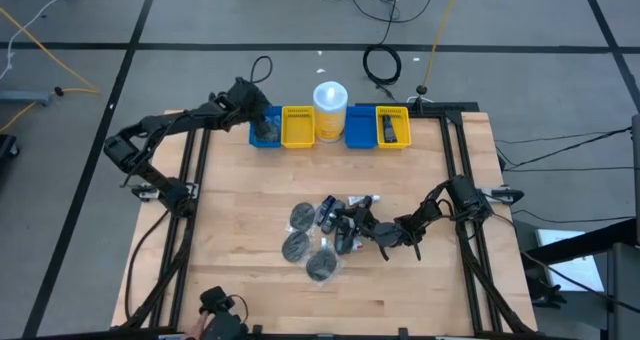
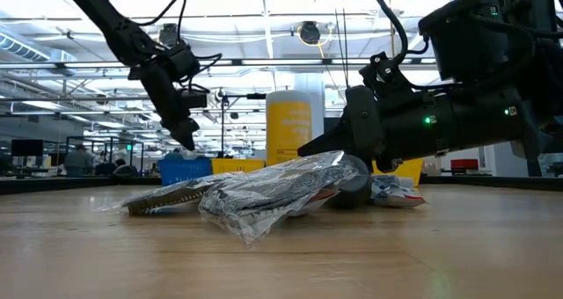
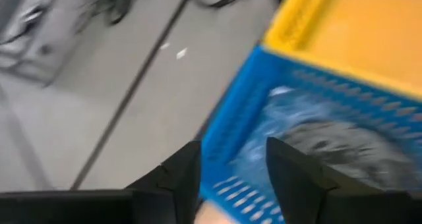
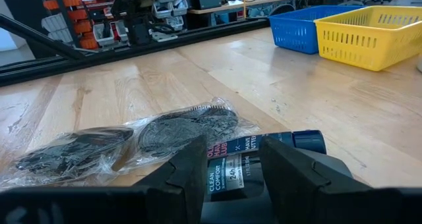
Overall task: Pick & Place Travel size toiletries
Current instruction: Put the dark blue shave cream into the right yellow bin
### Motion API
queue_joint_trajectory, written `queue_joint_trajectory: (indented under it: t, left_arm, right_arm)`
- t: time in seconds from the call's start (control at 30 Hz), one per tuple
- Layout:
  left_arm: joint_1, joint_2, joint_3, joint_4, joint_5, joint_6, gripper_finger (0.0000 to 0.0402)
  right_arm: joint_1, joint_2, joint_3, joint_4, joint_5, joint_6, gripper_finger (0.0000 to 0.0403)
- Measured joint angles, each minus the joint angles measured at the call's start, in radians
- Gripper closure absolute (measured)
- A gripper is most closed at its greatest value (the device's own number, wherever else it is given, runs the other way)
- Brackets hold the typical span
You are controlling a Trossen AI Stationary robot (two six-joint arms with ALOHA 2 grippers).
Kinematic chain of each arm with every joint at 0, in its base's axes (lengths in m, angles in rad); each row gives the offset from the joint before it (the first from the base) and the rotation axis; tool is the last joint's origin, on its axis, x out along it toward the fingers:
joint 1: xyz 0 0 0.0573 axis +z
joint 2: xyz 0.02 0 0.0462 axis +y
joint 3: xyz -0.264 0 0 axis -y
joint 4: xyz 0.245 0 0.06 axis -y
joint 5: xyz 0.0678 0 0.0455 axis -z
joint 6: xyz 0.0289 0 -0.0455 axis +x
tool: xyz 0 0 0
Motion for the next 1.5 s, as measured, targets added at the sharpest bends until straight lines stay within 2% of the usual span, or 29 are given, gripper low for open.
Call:
queue_joint_trajectory:
  t: [0.1,0.2,0.3,0.47,0.57,0.67,0.87,0.93,1.1,1.2,1.3,1.4,1.5]
  left_arm:
    - [-0.014,0.0,0.0,0.0,-0.048,-0.027,0.0219]
    - [-0.047,-0.009,0.0,-0.015,0.002,-0.075,0.0224]
    - [-0.096,-0.031,0.0,-0.017,0.117,-0.15,0.0243]
    - [-0.23,-0.044,0.0,-0.023,0.421,-0.238,0.0288]
    - [-0.351,-0.038,0.0,-0.007,0.506,-0.256,0.0314]
    - [-0.498,-0.031,-0.018,0.044,0.474,-0.259,0.0336]
    - [-0.745,-0.032,-0.065,0.218,0.257,-0.342,0.0371]
    - [-0.8,-0.031,-0.081,0.263,0.211,-0.38,0.038]
    - [-0.878,-0.005,-0.105,0.338,0.137,-0.494,0.0392]
    - [-0.896,0.032,-0.107,0.379,0.092,-0.542,0.037]
    - [-0.896,0.098,-0.107,0.438,0.032,-0.594,0.0325]
    - [-0.876,0.167,-0.107,0.489,0.001,-0.666,0.027]
    - [-0.853,0.228,-0.107,0.532,0.024,-0.746,0.022]
  right_arm:
    - [0.0,0.0,0.0,0.0,0.0,0.0,0.0273]
    - [0.0,0.0,0.0,0.0,0.0,0.0,0.0273]
    - [0.0,0.0,0.0,0.0,0.0,-0.003,0.0273]
    - [0.0,0.0,0.0,0.0,0.0,-0.009,0.0273]
    - [0.0,0.0,0.0,-0.001,0.0,-0.022,0.0273]
    - [0.002,0.001,0.0,0.006,0.0,-0.051,0.0273]
    - [0.046,-0.077,-0.002,0.057,0.007,-0.209,0.0273]
    - [0.07,-0.134,-0.015,0.025,0.059,-0.266,0.0273]
    - [0.139,-0.316,-0.072,-0.191,0.256,-0.324,0.0273]
    - [0.172,-0.433,-0.131,-0.325,0.325,-0.267,0.0273]
    - [0.188,-0.539,-0.2,-0.408,0.336,-0.156,0.0273]
    - [0.193,-0.602,-0.283,-0.427,0.337,-0.023,0.0273]
    - [0.19,-0.625,-0.357,-0.427,0.34,0.122,0.0273]
